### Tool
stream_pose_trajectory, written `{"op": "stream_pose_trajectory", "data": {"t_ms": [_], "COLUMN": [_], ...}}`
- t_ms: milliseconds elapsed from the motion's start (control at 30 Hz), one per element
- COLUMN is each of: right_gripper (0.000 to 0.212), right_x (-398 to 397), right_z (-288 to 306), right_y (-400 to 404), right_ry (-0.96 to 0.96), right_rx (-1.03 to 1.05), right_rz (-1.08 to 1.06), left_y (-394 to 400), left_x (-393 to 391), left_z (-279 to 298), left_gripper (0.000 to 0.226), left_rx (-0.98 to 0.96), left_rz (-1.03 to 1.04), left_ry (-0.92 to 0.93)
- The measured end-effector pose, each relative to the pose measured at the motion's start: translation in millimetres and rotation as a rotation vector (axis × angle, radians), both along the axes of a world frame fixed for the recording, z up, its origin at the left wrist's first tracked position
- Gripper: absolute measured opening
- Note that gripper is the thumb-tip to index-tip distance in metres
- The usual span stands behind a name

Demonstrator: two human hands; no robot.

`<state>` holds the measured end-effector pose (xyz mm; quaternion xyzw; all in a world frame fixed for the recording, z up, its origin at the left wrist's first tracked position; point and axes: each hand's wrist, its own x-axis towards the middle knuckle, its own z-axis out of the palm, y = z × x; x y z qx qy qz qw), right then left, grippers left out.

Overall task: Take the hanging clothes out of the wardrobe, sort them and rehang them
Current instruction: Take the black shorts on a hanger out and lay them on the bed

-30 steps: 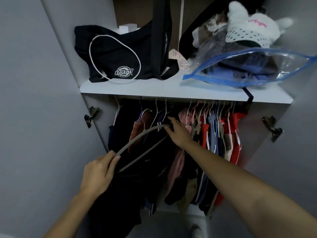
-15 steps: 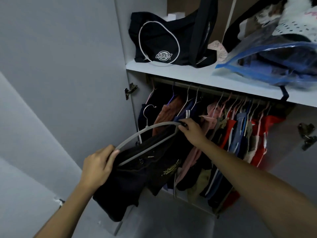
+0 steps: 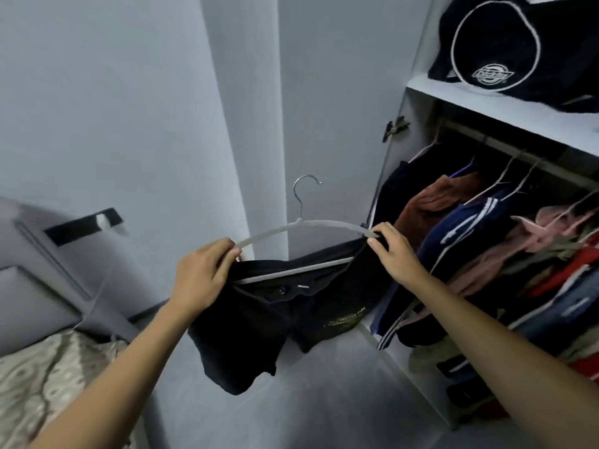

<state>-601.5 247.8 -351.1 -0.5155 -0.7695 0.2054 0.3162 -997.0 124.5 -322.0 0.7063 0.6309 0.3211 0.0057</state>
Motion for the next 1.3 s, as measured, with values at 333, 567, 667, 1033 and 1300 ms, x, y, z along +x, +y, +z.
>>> {"op": "stream_pose_trajectory", "data": {"t_ms": [333,567,667,1033,1300], "right_gripper": [0.006,0.015,0.016,0.021,0.013], "right_x": [-169.5,-291.1,-340.8,-477.6,-521.9], "right_z": [-4.6,-5.1,-10.3,-5.5,-18.5], "right_y": [-66.2,-119.5,-140.1,-210.7,-261.9], "right_ry": [-0.035,0.060,0.067,0.096,0.095], "right_rx": [-0.116,-0.095,-0.083,-0.065,-0.016], "right_rz": [0.252,0.406,0.465,0.824,1.105], "left_y": [-138.9,-244.1,-293.3,-467.6,-549.9], "left_x": [-129.9,-205.9,-225.6,-235.9,-166.2], "left_z": [-15.4,-24.8,-22.0,-30.4,-42.8], "left_gripper": [0.025,0.029,0.024,0.040,0.021], "left_rx": [0.008,0.011,0.031,-0.095,-0.131], "left_rz": [0.257,0.393,0.509,0.985,1.343], "left_ry": [-0.065,-0.123,-0.162,-0.311,-0.343]}}
